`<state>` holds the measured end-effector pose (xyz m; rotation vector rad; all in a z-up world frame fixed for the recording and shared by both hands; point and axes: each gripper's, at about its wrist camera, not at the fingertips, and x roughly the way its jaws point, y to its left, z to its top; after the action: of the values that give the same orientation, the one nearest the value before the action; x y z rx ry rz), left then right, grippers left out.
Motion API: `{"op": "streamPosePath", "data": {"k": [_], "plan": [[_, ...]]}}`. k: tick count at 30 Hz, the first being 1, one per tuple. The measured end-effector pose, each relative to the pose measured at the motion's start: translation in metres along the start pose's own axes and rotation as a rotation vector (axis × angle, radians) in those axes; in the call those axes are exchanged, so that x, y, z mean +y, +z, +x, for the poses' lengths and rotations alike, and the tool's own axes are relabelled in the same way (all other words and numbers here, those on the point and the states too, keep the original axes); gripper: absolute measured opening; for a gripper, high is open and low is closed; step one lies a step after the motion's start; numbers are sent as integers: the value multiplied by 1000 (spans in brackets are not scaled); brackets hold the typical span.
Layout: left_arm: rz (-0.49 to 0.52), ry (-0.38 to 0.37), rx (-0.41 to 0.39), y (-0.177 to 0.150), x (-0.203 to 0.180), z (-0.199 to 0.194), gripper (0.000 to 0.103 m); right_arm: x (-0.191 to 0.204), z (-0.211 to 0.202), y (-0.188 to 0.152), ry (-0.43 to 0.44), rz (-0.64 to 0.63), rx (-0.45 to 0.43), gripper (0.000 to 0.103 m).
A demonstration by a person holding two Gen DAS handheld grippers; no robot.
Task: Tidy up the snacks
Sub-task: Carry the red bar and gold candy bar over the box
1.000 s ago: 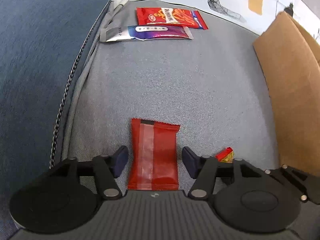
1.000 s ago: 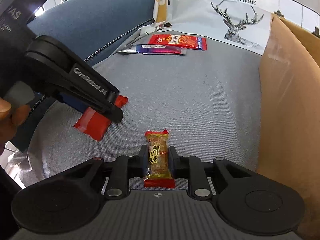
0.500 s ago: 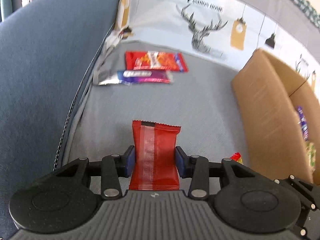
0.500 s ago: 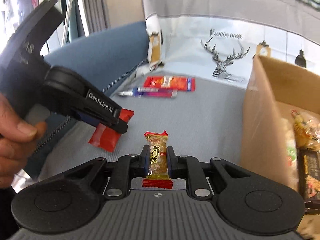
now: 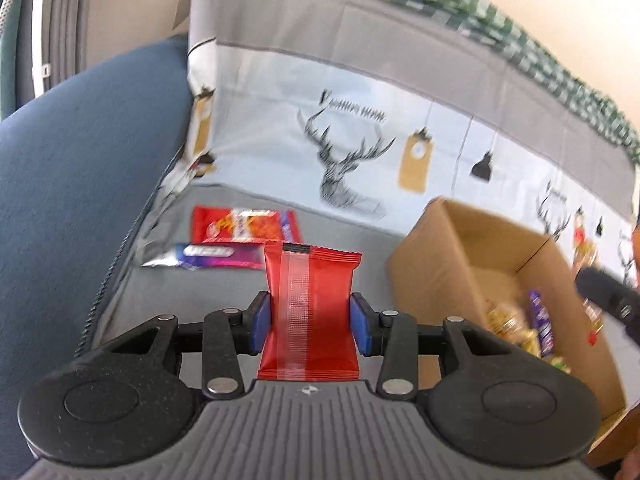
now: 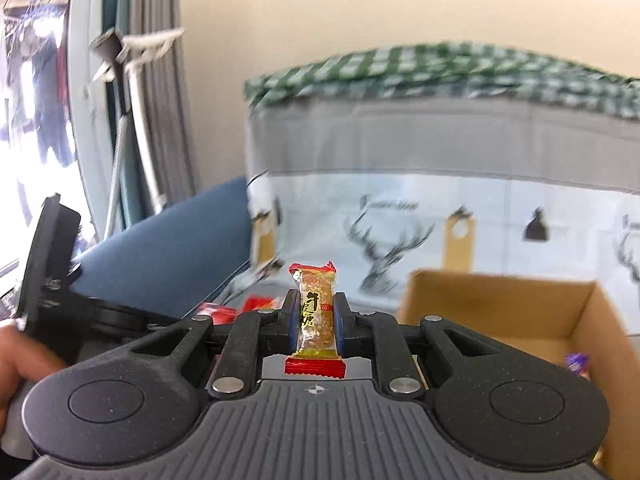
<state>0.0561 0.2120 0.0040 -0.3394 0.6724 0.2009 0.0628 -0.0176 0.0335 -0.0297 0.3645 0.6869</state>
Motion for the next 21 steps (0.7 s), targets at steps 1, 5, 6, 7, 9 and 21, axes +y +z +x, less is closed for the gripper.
{"op": "streamPosePath", "data": {"k": [1,5,6,7,9,21], "plan": [[-8,-9,-9,2,-4,0,46,-9,-3,-2,-19,8,-10,17],[-13,-50,-56,7,-26,0,46,-38,-5,-20,-63,73,39,17],[-9,-60,-64,8,-33,1,46,-42,-7,-22,-69,73,42,17],[-6,-72,-71,8,-39,3,46,-46,-11,-21,-75,70,32,17],[0,-98,-83,8,-52,6,46,-52,-18,-21,-84,68,5,17],[80,-249,-72,-4,-124,25,46,-119,-49,-30,-203,157,-16,17]]}}
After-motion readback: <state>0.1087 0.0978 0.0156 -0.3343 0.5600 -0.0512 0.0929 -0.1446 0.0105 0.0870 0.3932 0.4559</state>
